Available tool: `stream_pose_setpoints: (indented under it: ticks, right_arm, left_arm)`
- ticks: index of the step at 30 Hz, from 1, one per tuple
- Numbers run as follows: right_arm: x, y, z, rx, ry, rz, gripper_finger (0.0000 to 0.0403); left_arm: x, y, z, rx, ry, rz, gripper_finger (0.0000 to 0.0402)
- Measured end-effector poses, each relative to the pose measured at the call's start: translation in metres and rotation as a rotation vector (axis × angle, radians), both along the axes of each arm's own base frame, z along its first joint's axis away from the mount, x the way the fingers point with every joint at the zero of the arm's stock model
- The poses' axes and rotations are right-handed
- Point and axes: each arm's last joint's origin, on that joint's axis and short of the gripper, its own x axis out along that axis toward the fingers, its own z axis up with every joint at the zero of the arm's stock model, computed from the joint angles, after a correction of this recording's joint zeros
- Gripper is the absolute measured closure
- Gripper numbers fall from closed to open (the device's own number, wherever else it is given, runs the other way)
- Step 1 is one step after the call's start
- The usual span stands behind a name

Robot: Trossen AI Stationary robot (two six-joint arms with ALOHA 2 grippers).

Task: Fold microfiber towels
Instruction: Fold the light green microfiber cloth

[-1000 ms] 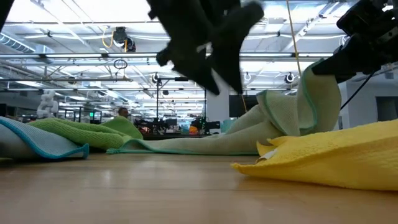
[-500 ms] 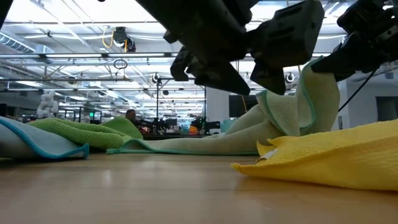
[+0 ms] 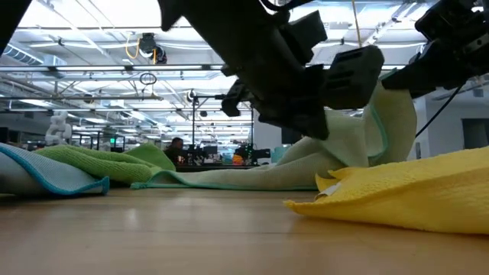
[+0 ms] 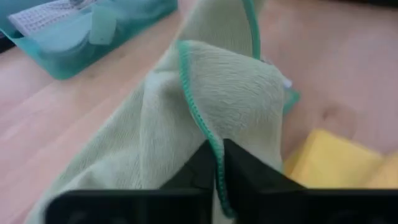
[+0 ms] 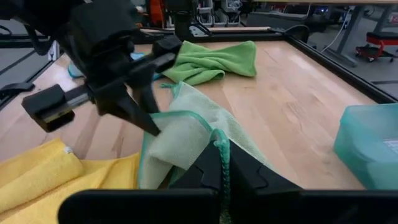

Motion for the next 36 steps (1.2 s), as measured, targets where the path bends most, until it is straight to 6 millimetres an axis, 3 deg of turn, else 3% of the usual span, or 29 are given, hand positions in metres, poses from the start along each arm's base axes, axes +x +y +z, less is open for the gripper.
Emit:
stream_pose_setpoints:
  ticks: [4, 9, 12, 17, 25, 30, 33, 36]
  right_arm:
    - [0.0, 0.0, 0.0, -0.019, -0.003, -0.007, 0.0403]
    - [0.003, 0.001, 0.016, 0.087, -0.171, -0.047, 0.0403]
    - [0.004, 0.005, 0.034, 0.164, -0.311, 0.046, 0.0403]
    - [0.007, 0.022, 0.072, 0.153, -0.345, 0.162, 0.0403]
    - [0.025, 0.063, 0.153, -0.083, -0.291, 0.183, 0.0403]
    - [0.03, 0.08, 0.198, -0.218, -0.233, 0.15, 0.0403]
    - [0.028, 0.081, 0.218, -0.28, -0.205, 0.134, 0.0403]
    - [0.019, 0.07, 0.229, -0.316, -0.17, 0.126, 0.0403]
  left_arm:
    - [-0.01, -0.009, 0.017, 0.002, 0.015, -0.023, 0.0384]
    - [-0.028, -0.022, 0.064, 0.076, -0.002, -0.094, 0.0396]
    - [-0.042, -0.026, 0.1, 0.117, -0.033, -0.14, 0.0396]
    - [-0.068, -0.038, 0.156, 0.189, -0.096, -0.263, 0.0396]
    - [-0.129, -0.062, 0.249, 0.39, -0.291, -0.424, 0.0396]
    - [-0.169, -0.055, 0.291, 0.449, -0.354, -0.437, 0.0398]
    - [-0.191, -0.039, 0.302, 0.473, -0.292, -0.296, 0.0397]
    - [-0.208, -0.014, 0.3, 0.49, -0.201, -0.148, 0.0396]
